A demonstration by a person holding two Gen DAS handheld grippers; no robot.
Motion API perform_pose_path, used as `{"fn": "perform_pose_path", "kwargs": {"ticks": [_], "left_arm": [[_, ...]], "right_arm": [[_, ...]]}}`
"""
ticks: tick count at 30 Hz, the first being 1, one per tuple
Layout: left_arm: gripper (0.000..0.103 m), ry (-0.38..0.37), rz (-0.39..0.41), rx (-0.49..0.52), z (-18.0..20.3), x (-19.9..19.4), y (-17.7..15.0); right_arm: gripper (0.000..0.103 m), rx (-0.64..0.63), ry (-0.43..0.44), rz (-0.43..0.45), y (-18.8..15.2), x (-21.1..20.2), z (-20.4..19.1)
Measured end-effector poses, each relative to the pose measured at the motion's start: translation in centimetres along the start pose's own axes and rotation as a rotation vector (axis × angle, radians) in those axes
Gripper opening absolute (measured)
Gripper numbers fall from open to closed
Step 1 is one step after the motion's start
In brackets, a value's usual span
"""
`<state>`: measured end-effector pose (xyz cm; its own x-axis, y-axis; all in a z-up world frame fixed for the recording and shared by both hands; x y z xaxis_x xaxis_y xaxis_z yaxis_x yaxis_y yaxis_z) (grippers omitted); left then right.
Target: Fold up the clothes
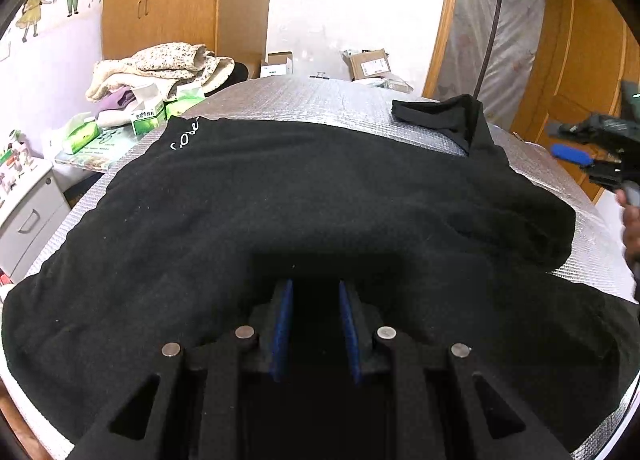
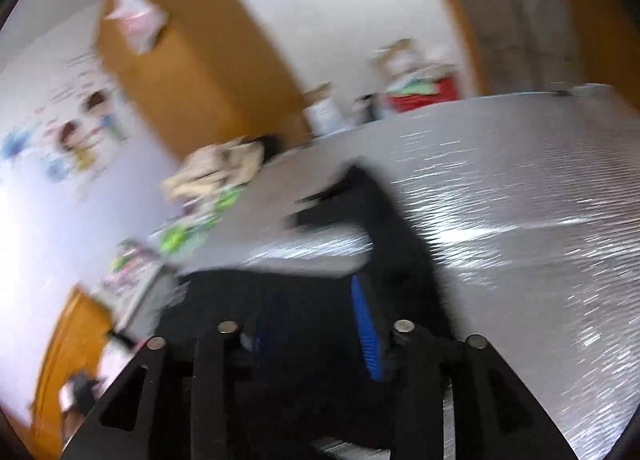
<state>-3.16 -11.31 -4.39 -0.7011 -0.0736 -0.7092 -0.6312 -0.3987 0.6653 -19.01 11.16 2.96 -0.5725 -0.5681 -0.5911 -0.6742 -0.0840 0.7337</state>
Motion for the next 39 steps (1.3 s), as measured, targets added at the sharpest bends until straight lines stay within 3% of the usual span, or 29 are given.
{"fn": "perform_pose_path", "kwargs": {"ticks": [4, 11, 12, 13, 17, 21, 24, 29, 33, 37, 39], "left_arm": [[0.024, -0.002, -0.001, -0.003, 0.0, 0.1, 0.1], [0.024, 0.009, -0.001, 0.005, 0.1, 0.0, 0.0], [0.024, 0.009, -0.001, 0.005, 0.1, 0.0, 0.0], [0.024, 0.008, -0.001, 0.004, 0.1, 0.0, 0.0], [0.024, 0.007, 0.0, 0.002, 0.1, 0.0, -0.1], [0.024, 0.0, 0.0, -0.004, 0.0, 0.0, -0.1], [0.024, -0.006, 0.0, -0.01, -0.1, 0.0, 0.0], [0.024, -0.01, -0.001, -0.013, -0.2, 0.1, 0.0], [0.024, -0.01, -0.001, -0.012, -0.2, 0.2, 0.1], [0.024, -0.001, 0.0, -0.005, -0.1, 0.2, 0.1], [0.024, 0.002, 0.0, -0.002, 0.0, 0.2, 0.1]], "right_arm": [[0.04, 0.058, -0.086, -0.084, 0.9, 3.6, 4.9], [0.038, 0.039, -0.009, -0.225, -0.3, 9.4, 4.6], [0.032, 0.021, -0.018, -0.23, -0.4, 9.6, 4.2], [0.01, 0.003, -0.032, -0.224, -0.3, 9.3, 4.0], [0.009, 0.031, -0.115, -0.096, 1.2, 5.2, 4.5], [0.009, 0.128, -0.311, 0.07, 2.4, -3.0, 8.0], [0.012, 0.202, -0.413, 0.12, 1.0, -8.0, 9.9], [0.02, 0.224, -0.372, 0.049, -3.0, -10.9, 9.9], [0.026, 0.247, -0.363, 0.066, -4.8, -12.4, 10.9], [0.03, 0.333, -0.392, 0.103, -5.9, -13.5, 14.8], [0.035, 0.36, -0.405, 0.078, -6.5, -12.9, 17.1]]}}
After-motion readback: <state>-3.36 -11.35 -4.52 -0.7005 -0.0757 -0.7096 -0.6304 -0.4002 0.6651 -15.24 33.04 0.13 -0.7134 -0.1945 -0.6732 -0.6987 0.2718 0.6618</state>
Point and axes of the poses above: each gripper's, at about its wrist camera, not at the fingertips, and x roughly the way its jaws point, z to its right, y to its top, the point moved 6 cm from there along x, roughly the way its jaws point, and after that the axes turned 10 degrees about -x, right-handed, at the moved point
